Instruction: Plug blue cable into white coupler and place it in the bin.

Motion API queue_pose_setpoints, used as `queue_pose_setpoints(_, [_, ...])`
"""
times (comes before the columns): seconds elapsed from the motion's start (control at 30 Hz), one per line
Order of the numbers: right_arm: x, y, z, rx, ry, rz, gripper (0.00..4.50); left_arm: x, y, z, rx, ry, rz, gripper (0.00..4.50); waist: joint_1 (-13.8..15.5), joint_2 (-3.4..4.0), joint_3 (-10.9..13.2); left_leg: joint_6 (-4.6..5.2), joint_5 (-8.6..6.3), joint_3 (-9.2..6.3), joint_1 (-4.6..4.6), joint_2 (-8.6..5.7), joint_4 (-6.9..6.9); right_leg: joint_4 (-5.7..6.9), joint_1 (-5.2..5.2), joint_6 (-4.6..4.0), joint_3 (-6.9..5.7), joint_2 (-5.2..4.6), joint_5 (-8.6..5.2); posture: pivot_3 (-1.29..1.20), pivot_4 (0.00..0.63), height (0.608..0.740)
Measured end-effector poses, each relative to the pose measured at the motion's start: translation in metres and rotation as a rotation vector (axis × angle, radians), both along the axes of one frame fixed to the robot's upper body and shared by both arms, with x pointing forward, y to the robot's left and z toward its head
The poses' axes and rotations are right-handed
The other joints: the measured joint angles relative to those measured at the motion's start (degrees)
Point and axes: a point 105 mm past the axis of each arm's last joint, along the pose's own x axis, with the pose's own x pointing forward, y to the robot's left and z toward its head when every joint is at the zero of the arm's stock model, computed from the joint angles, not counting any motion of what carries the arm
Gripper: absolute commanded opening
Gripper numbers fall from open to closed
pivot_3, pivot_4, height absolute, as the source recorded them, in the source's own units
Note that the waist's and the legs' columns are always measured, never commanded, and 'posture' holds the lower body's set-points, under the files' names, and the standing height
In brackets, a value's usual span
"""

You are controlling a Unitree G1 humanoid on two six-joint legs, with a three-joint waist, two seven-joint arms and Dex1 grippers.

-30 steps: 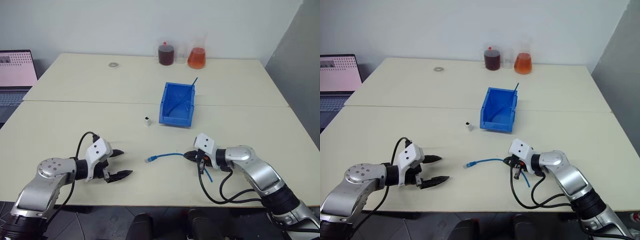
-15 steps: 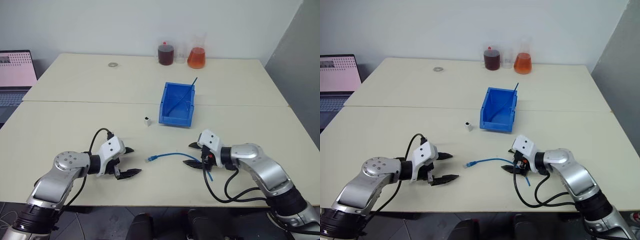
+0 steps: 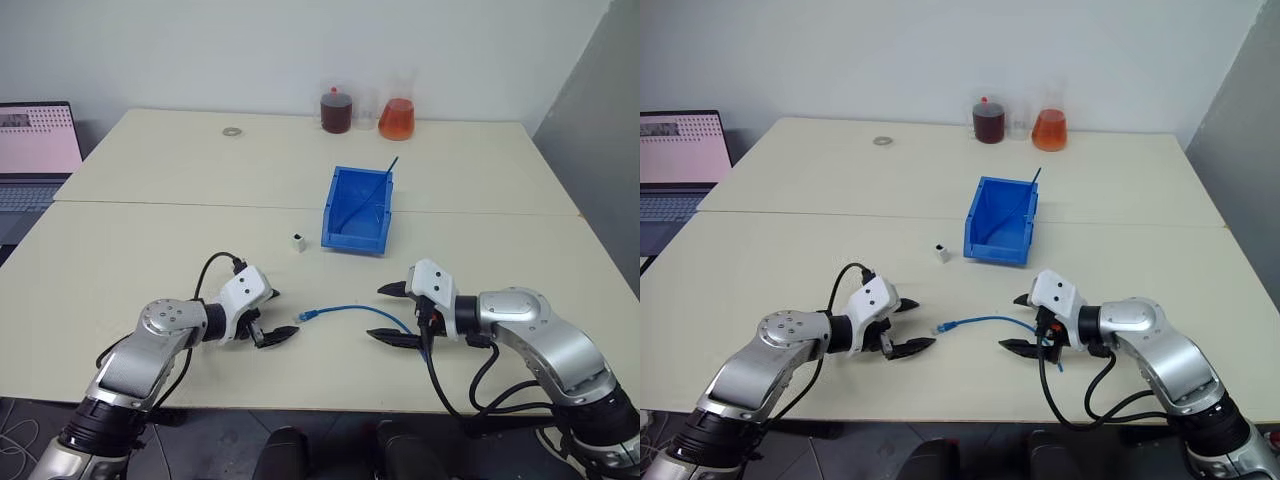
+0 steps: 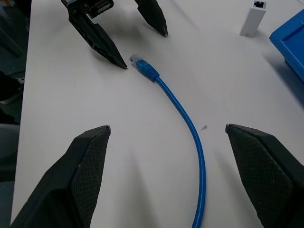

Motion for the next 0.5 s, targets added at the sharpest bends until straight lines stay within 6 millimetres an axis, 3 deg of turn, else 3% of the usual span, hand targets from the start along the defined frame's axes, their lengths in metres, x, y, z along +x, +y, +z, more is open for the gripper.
queue_pose_setpoints(0.5, [0.002,-0.005,0.000,0.004,-0.020,-0.034,4.18,-0.012,-0.002,-0.005,0.032,0.039,-0.011,0.98,-0.2,0.07,-0.1,0.00,0.00,0.03,0.13,0.01,-0.04,-0.01,0.06,-0.01,0.04,0.02,-0.01,0.00,0.150,0.740])
